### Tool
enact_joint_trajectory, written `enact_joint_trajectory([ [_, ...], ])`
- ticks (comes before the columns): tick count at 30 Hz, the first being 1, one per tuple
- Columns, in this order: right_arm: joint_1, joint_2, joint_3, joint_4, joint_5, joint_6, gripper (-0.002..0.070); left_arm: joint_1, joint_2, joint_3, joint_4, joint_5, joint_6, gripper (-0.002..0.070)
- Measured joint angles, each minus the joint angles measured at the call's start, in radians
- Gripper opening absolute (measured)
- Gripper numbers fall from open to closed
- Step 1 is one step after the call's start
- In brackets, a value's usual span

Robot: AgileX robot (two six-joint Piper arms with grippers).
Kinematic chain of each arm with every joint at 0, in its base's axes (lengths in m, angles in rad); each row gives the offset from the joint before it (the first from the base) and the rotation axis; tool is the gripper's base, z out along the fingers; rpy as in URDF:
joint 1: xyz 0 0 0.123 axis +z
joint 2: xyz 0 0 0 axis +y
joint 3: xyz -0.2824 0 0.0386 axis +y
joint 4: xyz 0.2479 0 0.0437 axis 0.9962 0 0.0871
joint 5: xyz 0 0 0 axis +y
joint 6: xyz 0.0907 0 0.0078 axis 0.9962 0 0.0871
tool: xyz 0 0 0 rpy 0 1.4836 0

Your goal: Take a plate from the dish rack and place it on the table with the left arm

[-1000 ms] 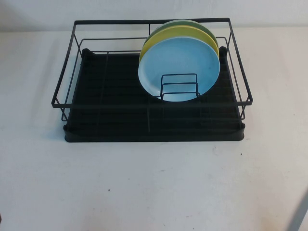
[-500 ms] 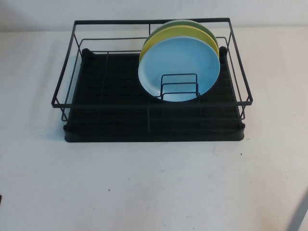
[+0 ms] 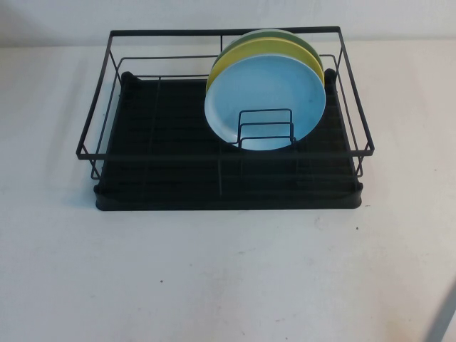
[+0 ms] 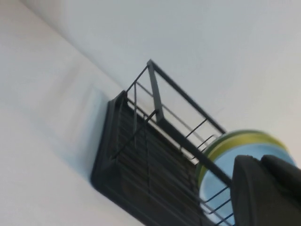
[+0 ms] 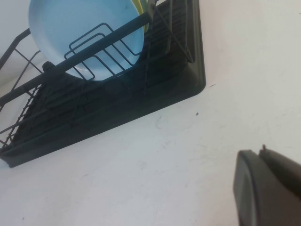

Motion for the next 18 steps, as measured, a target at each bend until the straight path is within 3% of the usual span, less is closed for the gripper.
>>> enact_joint_trajectory([
  [4,0.000,0.000,0.000,0.000,0.000,0.000,-0.0020,0.000,0.000,-0.056,0.004,0.073,-0.019,-0.0003],
  [10,0.000,0.000,0.000,0.000,0.000,0.000,-0.0020,-0.014,0.163,-0.479,0.253,0.549,0.177,-0.0003],
  [15,0.000,0.000,0.000,0.000,0.000,0.000,-0.0020,-0.014,0.486,-0.885,0.334,1.014,0.471,-0.0003],
  [18,0.000,0.000,0.000,0.000,0.000,0.000,-0.0020,-0.014,0.665,-1.096,0.300,1.159,0.677,-0.0003],
])
